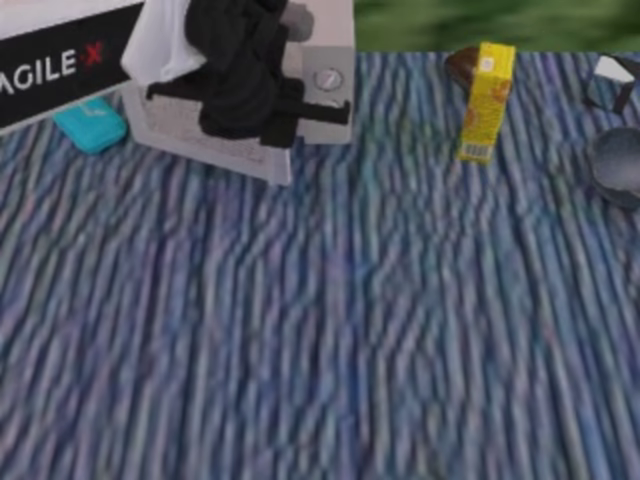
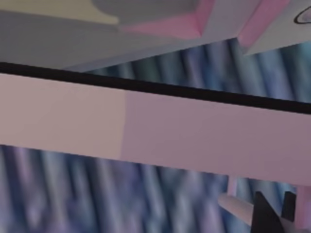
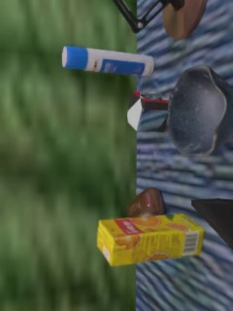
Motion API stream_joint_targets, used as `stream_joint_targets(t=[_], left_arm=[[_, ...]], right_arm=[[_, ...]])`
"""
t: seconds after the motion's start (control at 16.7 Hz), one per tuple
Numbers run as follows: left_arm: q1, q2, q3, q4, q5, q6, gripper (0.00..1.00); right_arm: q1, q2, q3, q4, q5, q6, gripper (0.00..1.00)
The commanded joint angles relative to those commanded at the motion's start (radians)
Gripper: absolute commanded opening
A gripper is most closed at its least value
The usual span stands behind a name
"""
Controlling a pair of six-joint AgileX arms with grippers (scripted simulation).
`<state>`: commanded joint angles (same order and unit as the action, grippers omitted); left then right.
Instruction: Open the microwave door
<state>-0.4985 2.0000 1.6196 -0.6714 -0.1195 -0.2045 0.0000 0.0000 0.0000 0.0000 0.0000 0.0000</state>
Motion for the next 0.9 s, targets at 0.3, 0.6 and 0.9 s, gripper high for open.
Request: stream_joint_targets(t=[0.3,0.6,0.9], left_arm=[[-0.007,0.003,-0.002,0.0,0.007,-0.005,0.0],[0.015,-0.045,-0.072,0.024,0.042,0.069,0.0],[0.025,-0.071,-0.101,0.039,0.06,0.106,0.0]], right_arm=[[0.0,0.0,0.0,0.0,0.0,0.0,1.0],[0.0,0.0,0.0,0.0,0.0,0.0,1.0],[0.0,0.0,0.0,0.0,0.0,0.0,1.0]])
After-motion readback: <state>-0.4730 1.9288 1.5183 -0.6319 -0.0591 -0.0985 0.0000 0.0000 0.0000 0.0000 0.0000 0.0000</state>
